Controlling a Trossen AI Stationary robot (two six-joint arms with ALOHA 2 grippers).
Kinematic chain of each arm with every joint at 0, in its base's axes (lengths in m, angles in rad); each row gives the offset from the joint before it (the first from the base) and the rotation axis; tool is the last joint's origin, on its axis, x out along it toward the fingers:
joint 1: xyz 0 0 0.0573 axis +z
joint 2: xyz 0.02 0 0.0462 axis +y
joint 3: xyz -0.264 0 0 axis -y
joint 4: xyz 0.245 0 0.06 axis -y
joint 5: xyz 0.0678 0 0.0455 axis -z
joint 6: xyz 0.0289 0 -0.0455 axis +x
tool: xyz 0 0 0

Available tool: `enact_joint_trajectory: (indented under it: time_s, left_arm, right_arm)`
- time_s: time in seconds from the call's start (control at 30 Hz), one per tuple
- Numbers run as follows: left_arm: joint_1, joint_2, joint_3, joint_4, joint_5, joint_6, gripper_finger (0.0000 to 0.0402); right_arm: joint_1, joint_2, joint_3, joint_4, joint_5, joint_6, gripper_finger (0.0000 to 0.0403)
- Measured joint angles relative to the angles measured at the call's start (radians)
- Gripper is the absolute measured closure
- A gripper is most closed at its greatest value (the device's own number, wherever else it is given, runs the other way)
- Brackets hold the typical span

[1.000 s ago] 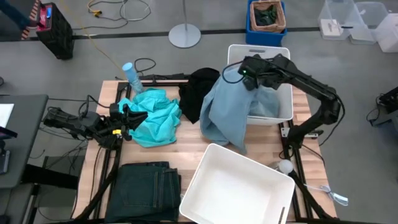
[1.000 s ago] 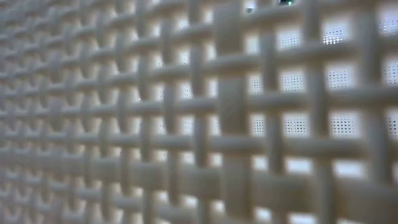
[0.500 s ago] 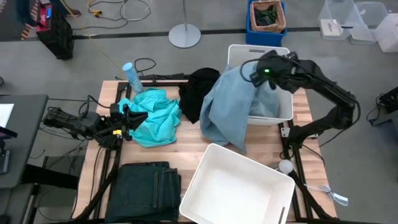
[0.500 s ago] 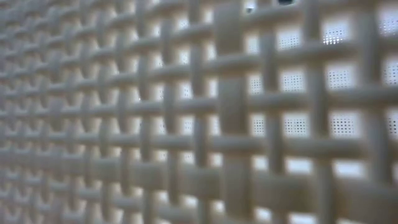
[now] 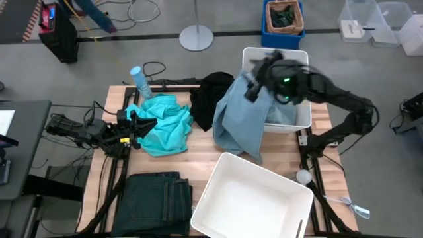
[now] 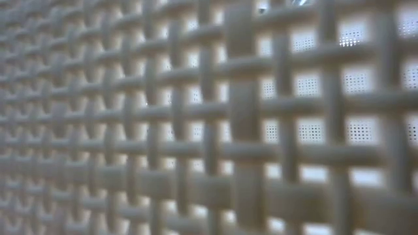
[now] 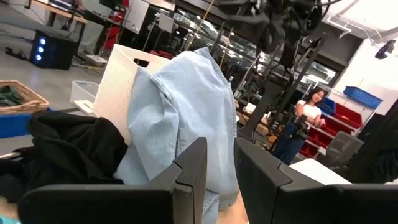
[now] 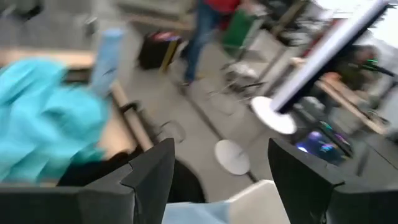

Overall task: Sort clothes
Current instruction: Put the light blue pants into the top white laundry bin

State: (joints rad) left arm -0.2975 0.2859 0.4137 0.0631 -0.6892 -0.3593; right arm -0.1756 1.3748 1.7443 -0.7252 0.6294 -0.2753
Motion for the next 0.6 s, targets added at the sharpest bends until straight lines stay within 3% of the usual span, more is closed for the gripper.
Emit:
enact_joint_trajectory:
  time_s: [0.23, 0.6]
  left_arm:
    - [0.0, 0.0, 0.0, 0.001, -0.001, -0.001, 0.0327]
    - [0.0, 0.0, 0.0, 0.002, -0.004, -0.003, 0.0327]
  right_arm:
    - [0.01, 0.133, -0.001, -0.092, -0.194, -0.024, 0.0129]
    - [0.066, 0.301, -0.001, -0.213, -0.292, -0.122, 0.0129]
